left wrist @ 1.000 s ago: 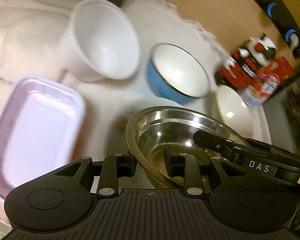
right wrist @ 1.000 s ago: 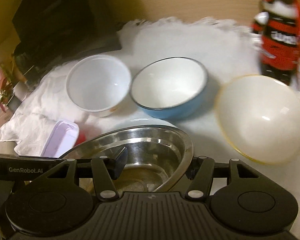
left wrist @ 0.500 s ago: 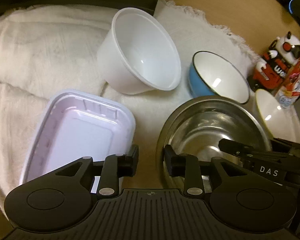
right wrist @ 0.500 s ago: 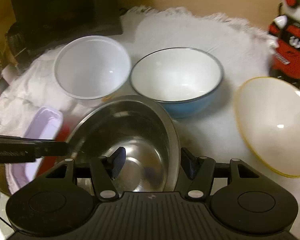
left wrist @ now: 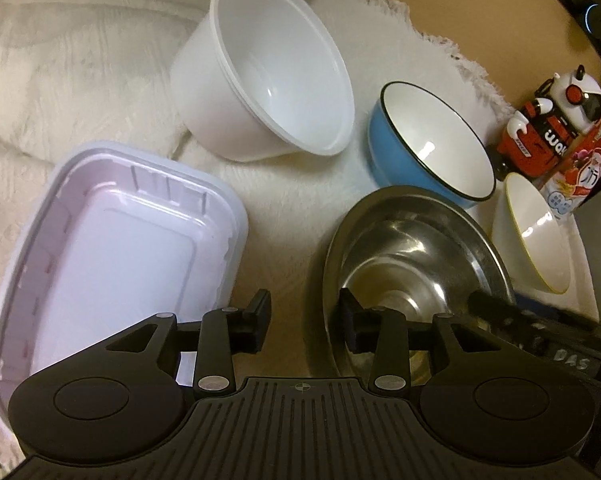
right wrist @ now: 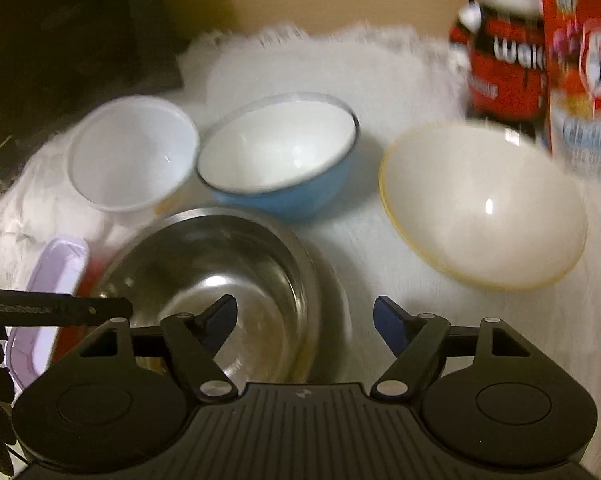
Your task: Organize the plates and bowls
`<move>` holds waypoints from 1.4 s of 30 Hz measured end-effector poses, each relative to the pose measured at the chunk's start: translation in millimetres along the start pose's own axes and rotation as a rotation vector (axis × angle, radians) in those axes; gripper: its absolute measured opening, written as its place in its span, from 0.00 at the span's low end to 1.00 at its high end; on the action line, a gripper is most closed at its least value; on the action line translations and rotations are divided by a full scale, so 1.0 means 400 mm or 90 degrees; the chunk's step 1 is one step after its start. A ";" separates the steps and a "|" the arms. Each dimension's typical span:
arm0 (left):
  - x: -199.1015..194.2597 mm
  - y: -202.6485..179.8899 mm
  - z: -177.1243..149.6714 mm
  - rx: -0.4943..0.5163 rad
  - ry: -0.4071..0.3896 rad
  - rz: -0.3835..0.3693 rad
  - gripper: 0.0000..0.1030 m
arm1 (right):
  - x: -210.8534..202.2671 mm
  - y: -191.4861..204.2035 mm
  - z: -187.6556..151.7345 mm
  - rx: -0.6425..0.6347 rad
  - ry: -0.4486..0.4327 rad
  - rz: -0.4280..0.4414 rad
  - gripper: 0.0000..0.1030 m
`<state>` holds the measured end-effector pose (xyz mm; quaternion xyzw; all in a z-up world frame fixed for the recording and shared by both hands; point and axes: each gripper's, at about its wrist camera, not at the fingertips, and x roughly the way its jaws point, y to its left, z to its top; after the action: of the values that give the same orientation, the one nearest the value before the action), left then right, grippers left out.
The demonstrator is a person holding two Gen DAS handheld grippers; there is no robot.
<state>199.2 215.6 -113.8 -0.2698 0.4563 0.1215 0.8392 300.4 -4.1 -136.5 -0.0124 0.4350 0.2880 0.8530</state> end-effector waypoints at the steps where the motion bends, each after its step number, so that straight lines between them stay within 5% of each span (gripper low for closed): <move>1: 0.007 -0.001 0.000 -0.005 0.004 -0.003 0.38 | 0.015 -0.010 -0.004 0.012 0.022 0.016 0.74; 6: 0.030 -0.003 0.004 -0.015 0.012 0.002 0.36 | 0.065 -0.023 -0.008 0.060 0.062 0.098 0.82; 10: 0.052 -0.008 0.010 -0.031 0.031 -0.029 0.35 | 0.073 -0.016 -0.004 0.046 0.066 0.091 0.82; 15: 0.054 -0.032 0.011 -0.023 0.044 0.001 0.37 | 0.053 -0.037 -0.002 0.084 0.082 0.127 0.81; 24: 0.060 -0.068 -0.021 -0.005 0.083 -0.012 0.42 | -0.002 -0.054 -0.045 0.098 0.083 0.129 0.80; 30: 0.060 -0.079 -0.023 0.006 0.073 -0.018 0.42 | 0.011 -0.045 -0.067 0.094 0.083 0.112 0.82; 37: 0.046 -0.067 -0.030 -0.013 0.060 -0.028 0.38 | 0.028 -0.029 -0.068 0.077 0.087 0.119 0.99; 42: 0.008 -0.045 -0.028 -0.022 0.025 -0.035 0.35 | 0.038 -0.051 -0.053 0.117 0.105 0.143 1.00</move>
<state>201.3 194.4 -115.0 -0.2987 0.4628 0.1011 0.8285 301.9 -19.5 -165.9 0.0907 0.5270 0.3385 0.7743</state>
